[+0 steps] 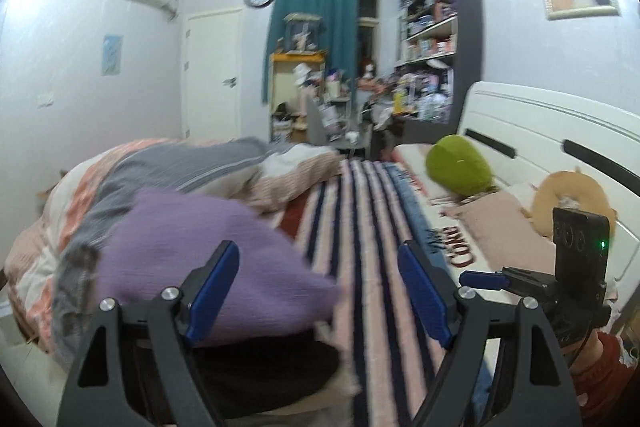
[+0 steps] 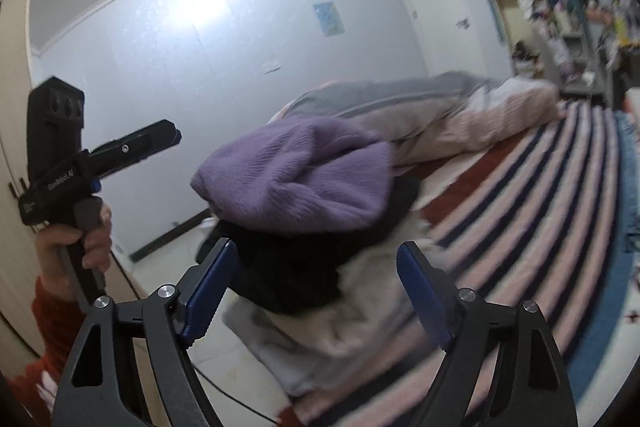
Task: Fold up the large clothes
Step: 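Open both grippers to release the bundle on the pile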
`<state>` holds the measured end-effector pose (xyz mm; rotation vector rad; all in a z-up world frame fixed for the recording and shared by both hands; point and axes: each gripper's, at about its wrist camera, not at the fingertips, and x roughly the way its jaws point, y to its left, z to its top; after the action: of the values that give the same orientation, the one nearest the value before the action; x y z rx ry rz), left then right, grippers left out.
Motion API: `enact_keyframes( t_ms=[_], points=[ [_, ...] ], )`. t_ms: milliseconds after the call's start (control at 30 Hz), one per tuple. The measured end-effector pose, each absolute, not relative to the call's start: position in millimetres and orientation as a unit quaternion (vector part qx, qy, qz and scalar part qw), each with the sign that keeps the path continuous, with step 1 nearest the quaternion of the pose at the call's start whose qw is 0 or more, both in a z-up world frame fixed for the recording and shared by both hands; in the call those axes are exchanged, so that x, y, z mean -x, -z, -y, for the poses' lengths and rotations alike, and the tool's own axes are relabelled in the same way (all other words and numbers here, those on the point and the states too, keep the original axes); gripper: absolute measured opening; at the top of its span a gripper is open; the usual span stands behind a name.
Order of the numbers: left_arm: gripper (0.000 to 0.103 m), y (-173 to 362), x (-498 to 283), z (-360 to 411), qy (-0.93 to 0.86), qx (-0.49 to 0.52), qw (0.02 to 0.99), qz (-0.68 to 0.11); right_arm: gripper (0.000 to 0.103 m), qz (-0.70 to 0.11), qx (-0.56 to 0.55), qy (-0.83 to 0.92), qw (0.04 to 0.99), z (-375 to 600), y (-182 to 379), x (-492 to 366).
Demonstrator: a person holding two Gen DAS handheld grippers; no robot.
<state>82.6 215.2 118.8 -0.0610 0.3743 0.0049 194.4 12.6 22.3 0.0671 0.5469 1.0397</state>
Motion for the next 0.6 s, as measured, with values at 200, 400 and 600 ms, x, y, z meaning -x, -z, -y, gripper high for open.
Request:
enact_keyframes(
  t_ms=[200,400,600],
  points=[
    [0.093,-108,-66,-113,0.01,0.008,0.992,-0.126,0.087,-0.202,0.007,-0.421,0.884,81,-24,-135],
    [0.102,-81,-45,-36,-0.021,-0.003,0.997,-0.069,0.099,-0.134,0.037,-0.327,0.935,159,-20,-72],
    [0.102,-46,-43,-3,-0.018,0.004,0.996,-0.084,0.103,-0.124,0.008,-0.264,0.957,216,-9,-34]
  ],
)
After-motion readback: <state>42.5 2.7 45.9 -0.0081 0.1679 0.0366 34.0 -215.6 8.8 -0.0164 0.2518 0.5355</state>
